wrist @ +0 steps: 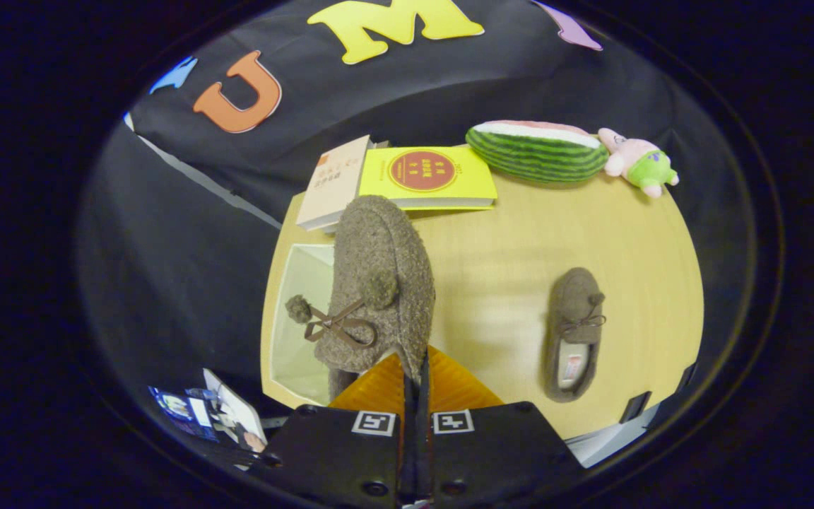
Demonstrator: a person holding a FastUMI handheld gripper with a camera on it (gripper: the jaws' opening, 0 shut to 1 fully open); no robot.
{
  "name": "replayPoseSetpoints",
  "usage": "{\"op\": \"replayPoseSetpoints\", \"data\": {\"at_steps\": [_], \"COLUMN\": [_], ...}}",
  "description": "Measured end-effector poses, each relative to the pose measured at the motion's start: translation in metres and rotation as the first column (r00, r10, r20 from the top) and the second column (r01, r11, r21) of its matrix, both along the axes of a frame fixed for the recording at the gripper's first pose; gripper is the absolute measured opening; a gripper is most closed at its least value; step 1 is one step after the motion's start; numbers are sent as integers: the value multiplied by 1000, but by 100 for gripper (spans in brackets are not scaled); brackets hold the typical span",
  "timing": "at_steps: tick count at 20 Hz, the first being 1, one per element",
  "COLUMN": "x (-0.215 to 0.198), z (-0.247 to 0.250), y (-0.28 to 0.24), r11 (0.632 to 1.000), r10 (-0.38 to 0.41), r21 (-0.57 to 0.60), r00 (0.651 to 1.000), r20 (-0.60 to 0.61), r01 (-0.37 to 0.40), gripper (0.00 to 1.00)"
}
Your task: Open the storage box then place both shoes into the box .Put the left shoe in first, then the right shoe, with the right side of both shoes facing outward in a uniform manner.
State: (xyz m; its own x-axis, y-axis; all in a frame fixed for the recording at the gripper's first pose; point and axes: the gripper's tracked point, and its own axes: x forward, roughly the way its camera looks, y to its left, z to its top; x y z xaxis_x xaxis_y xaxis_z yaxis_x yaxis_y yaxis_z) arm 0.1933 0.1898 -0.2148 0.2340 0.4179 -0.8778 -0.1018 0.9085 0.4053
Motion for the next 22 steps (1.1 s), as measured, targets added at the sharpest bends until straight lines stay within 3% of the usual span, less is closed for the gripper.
{"op": "replayPoseSetpoints", "data": {"at_steps": [3, 7, 13, 22], "x": [-1, -7, -17, -33], "z": [-2, -22, -87, -150], "y": [44, 96, 143, 172], "r11": [996, 993, 995, 1000], "r10": [-14, -11, -75, 13], "r21": [89, 116, 68, -24], "r00": [999, 999, 995, 993], "r20": [-30, -33, -63, -114], "r01": [17, 15, 79, -16], "gripper": [6, 6, 6, 8]}}
